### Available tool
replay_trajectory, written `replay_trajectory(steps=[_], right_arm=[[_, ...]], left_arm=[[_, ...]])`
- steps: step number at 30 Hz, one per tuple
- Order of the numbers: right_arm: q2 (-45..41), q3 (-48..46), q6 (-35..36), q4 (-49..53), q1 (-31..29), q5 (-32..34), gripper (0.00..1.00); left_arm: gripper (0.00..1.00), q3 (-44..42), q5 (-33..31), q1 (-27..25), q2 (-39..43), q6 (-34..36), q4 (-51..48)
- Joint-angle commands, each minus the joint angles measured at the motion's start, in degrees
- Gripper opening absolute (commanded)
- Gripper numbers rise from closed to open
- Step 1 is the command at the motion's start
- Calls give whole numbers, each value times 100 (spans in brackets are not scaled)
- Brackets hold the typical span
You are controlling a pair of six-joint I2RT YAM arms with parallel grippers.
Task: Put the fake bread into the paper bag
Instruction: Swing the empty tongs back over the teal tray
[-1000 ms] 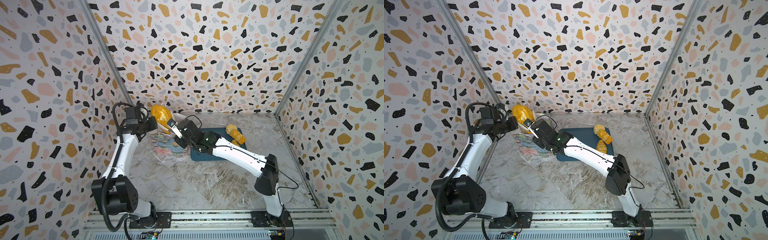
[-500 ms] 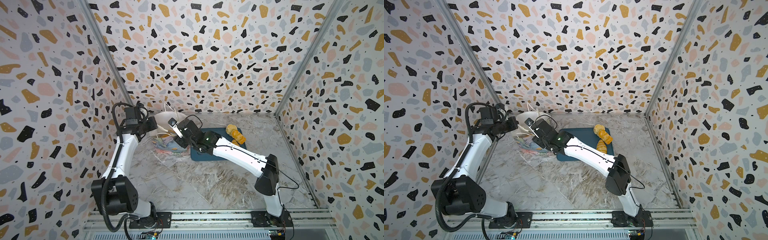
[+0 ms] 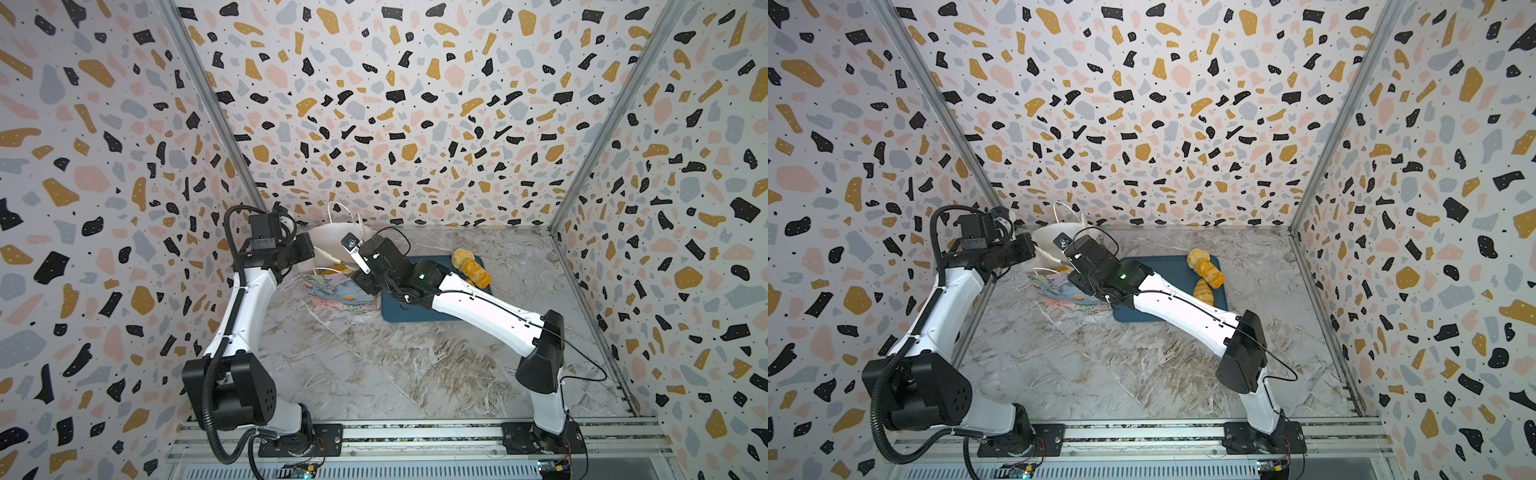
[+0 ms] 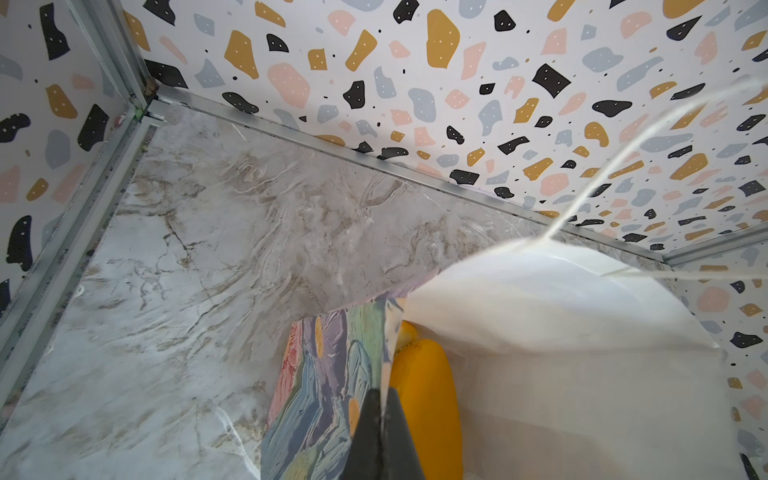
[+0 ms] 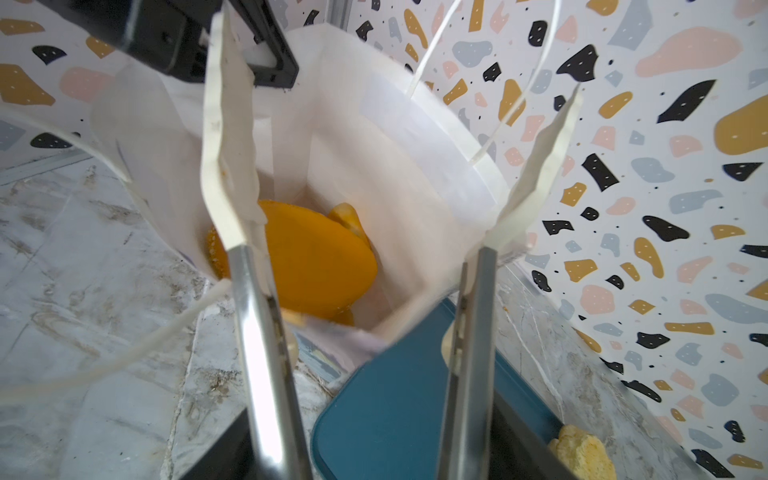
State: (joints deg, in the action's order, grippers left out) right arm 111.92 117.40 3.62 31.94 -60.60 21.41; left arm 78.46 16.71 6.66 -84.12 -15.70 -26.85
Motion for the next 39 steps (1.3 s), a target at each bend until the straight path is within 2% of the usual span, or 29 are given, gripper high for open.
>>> replay_trajectory(steps=[1, 17, 30, 39], right_arm=[[-712, 89, -185, -39, 26, 154, 72], [-1782, -1045, -940, 316, 312, 68, 74], [-3163, -2913, -1662, -35, 1028, -381, 74], [-3724, -3749, -1923, -108, 1379, -514, 74]], left_arm=[[0, -64, 81, -24, 145, 20, 86], [0, -75, 58, -24, 194, 21, 88], [0, -78, 31, -24, 183, 29, 84], [0, -92, 19, -24, 150, 15, 110]])
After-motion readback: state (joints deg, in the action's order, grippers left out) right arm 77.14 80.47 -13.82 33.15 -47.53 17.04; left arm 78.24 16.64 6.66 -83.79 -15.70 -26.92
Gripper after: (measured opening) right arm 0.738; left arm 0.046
